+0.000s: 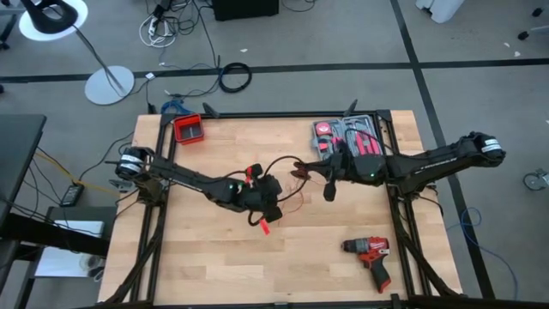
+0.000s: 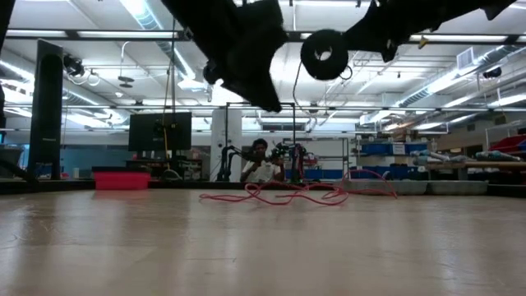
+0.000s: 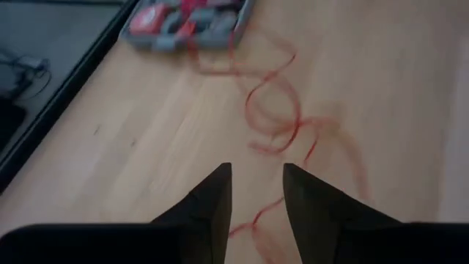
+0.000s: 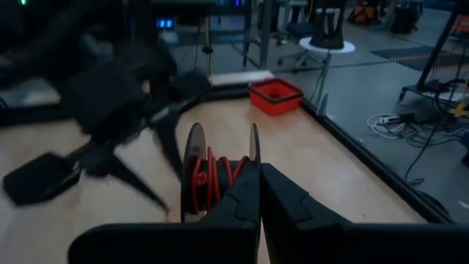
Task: Coil cords
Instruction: Coil the red wire onto the black spool
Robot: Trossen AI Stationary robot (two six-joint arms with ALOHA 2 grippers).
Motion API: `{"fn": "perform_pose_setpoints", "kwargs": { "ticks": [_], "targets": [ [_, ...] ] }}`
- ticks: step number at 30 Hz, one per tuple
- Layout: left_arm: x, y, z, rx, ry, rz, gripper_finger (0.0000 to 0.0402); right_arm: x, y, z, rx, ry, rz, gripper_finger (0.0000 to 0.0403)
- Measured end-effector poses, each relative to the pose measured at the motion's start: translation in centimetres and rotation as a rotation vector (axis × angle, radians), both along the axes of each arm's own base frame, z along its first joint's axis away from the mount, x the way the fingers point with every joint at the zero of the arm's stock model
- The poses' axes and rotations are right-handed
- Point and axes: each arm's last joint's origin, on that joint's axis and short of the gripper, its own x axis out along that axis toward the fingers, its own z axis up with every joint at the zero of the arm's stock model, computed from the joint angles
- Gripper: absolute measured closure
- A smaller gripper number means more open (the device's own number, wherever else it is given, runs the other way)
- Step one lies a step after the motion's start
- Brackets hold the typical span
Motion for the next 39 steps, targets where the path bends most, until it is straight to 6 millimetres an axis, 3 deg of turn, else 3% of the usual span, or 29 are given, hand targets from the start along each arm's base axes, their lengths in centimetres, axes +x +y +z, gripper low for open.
{"fn": "perform_pose_setpoints", "kwargs": {
  "ticks": [12, 25, 29, 33, 39],
  "targets": [
    [1.5, -0.2, 1.2, 0.025, -0.175, -0.027, 0.0275, -1.8, -0.1, 2.6, 0.063, -0.182, -0.023, 0.0403],
    [1.9, 0.0, 1.3, 0.030, -0.213, -0.021, 0.0279, -1.5, 0.4, 3.0, 0.064, -0.236, 0.000, 0.0403],
    [1.8, 0.1, 1.3, 0.040, -0.197, -0.035, 0.0313, -1.5, 0.4, 3.1, 0.061, -0.246, 0.001, 0.0403],
    [1.9, 0.0, 1.2, 0.027, -0.181, -0.074, 0.0384, -1.5, 0.4, 3.1, 0.061, -0.247, 0.000, 0.0403],
    [1.8, 0.0, 1.2, 0.025, -0.175, -0.081, 0.0399, -1.5, 0.2, 3.0, 0.039, -0.233, -0.060, 0.0403]
  ]
}}
